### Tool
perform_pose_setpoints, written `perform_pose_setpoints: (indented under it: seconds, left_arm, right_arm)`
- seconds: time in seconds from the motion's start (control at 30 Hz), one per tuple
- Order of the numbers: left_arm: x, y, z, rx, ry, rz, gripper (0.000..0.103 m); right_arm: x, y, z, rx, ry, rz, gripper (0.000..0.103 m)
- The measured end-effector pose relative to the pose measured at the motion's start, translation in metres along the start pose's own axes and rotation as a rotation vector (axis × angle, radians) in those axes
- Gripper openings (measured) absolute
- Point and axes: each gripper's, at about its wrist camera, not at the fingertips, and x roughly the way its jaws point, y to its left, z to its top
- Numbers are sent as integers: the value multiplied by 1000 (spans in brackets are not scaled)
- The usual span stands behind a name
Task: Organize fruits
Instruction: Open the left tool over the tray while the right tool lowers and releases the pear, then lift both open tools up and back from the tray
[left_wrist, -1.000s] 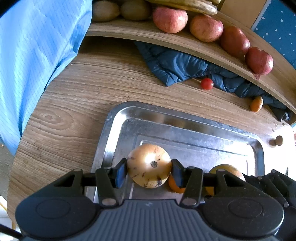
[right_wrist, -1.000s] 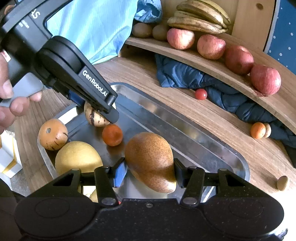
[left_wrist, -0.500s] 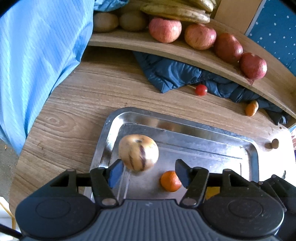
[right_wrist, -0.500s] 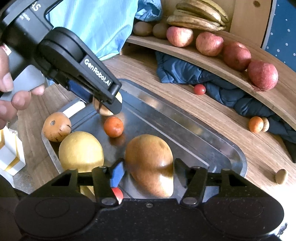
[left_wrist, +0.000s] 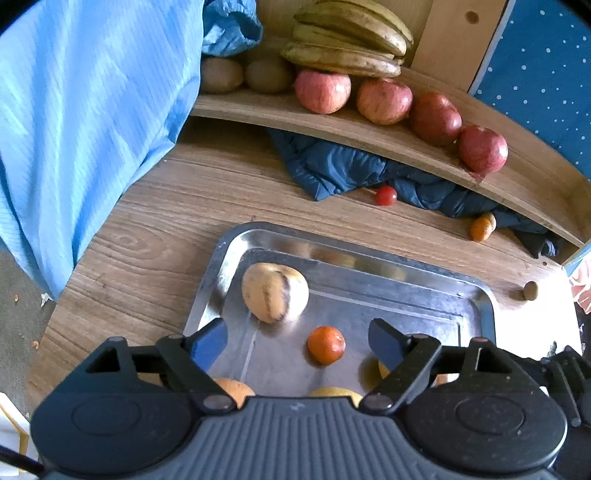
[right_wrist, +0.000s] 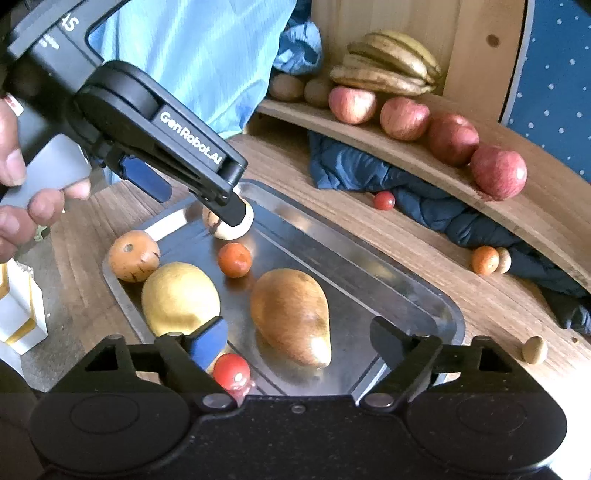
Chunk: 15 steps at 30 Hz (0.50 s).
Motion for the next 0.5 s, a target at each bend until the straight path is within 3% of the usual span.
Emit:
perform_pose_setpoints:
  seconds: [0.27, 0.5]
  left_arm:
    - [-14, -6, -5, 14, -39, -21, 96]
    - [-25, 4, -8, 32, -58, -34, 97]
  right_arm:
    - [-26, -4, -6, 40, -35, -42, 100]
    - [-37, 0, -7, 79, -49, -69, 102]
